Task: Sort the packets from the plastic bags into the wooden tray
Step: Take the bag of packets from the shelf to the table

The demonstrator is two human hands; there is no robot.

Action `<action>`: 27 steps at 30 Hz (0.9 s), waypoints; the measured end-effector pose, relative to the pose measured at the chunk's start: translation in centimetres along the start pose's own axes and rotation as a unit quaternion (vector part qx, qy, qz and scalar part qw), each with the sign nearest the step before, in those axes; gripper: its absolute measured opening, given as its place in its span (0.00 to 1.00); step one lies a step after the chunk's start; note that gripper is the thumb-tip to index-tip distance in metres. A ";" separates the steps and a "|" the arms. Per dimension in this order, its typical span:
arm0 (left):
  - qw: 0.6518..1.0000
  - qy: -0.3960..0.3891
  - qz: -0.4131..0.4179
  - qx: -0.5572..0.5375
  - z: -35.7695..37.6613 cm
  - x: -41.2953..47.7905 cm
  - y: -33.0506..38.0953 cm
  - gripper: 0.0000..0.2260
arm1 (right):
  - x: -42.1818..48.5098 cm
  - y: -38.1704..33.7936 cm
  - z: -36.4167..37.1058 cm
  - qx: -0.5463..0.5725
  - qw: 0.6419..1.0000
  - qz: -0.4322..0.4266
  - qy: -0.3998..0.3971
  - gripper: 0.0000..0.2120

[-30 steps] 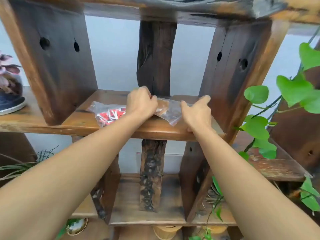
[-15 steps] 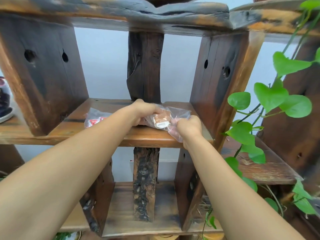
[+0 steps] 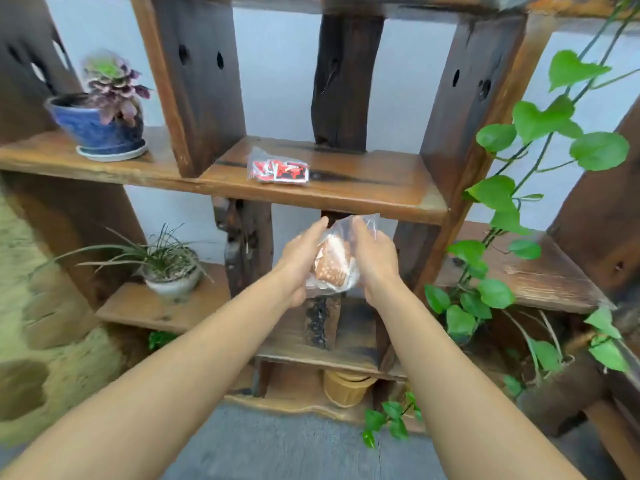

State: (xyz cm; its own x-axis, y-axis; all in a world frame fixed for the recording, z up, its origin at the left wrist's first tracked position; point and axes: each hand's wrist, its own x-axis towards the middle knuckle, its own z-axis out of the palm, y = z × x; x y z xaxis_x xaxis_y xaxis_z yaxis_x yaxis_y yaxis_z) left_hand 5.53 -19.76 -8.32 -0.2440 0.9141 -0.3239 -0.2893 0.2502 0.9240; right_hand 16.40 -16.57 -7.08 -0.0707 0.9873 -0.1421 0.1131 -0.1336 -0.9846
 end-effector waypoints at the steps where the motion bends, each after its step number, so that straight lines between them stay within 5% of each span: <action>1: 1.000 0.018 -0.001 -0.002 -1.6 -1.1 -1.5 0.27 | -0.9 1.4 1.0 -0.002 1.000 0.007 -0.024 0.18; 6: 0.973 0.216 0.054 0.064 -9.2 -7.7 -7.8 0.20 | -7.0 7.8 7.8 -0.005 0.991 0.043 -0.127 0.14; 12: 0.912 0.408 0.046 -0.010 -18.9 -17.5 -12.3 0.11 | -15.8 12.5 17.9 -0.022 0.962 0.056 -0.268 0.15; 20: 0.798 0.601 0.041 0.002 -31.8 -33.7 -17.6 0.12 | -33.4 15.8 28.0 -0.088 0.883 0.058 -0.457 0.10; 27: 0.730 0.678 0.037 -0.075 -34.9 -45.8 -25.6 0.09 | -45.8 21.6 30.2 -0.138 0.831 0.060 -0.535 0.10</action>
State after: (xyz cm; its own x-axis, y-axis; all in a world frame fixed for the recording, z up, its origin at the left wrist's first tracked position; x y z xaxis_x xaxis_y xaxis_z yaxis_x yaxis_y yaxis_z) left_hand -8.19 -79.18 -24.23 -0.9270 -0.2582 -0.2719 -0.3021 0.0851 0.9495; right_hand -7.81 -67.28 -24.97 -0.8671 0.3071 -0.3922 0.3956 -0.0541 -0.9168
